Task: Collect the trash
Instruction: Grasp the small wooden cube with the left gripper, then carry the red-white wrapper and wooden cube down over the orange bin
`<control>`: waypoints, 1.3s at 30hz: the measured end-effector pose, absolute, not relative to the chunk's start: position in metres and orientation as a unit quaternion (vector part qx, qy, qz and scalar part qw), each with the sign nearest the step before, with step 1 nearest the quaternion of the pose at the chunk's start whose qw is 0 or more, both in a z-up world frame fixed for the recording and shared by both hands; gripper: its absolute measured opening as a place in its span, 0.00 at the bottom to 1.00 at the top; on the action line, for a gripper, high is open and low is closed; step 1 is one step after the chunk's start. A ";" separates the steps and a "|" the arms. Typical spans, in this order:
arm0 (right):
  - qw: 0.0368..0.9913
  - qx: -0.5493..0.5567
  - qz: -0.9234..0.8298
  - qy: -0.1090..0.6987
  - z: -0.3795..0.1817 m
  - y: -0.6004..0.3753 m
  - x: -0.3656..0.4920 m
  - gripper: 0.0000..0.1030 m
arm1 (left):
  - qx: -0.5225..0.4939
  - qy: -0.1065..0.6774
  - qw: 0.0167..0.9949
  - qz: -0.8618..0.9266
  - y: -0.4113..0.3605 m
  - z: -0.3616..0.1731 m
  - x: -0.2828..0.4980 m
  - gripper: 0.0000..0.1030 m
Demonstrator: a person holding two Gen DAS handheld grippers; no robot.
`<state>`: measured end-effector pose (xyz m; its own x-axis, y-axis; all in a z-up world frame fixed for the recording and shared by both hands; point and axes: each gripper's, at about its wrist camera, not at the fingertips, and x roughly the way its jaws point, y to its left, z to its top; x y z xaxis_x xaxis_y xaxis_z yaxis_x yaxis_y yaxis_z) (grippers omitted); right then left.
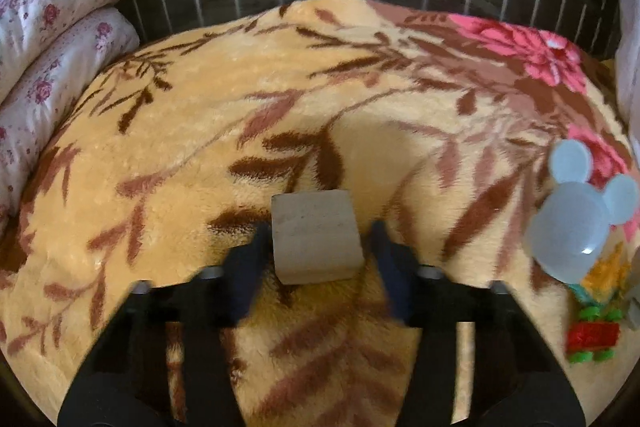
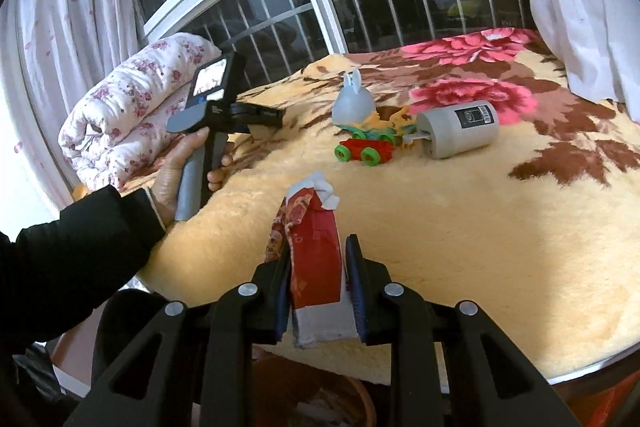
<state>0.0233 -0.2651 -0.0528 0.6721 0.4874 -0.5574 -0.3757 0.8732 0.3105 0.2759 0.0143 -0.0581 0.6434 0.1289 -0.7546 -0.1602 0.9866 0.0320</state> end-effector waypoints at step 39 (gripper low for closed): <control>0.924 0.089 0.222 0.299 -0.023 -0.243 -0.093 0.21 | -0.004 0.333 0.942 -0.051 -0.026 -0.015 -0.013 0.33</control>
<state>-0.0928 -0.2425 -0.0234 0.7221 0.4633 -0.5138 -0.3573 0.8857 0.2965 -0.0135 -0.0256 -0.0146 0.7735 -0.0985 -0.6261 0.0937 0.9948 -0.0408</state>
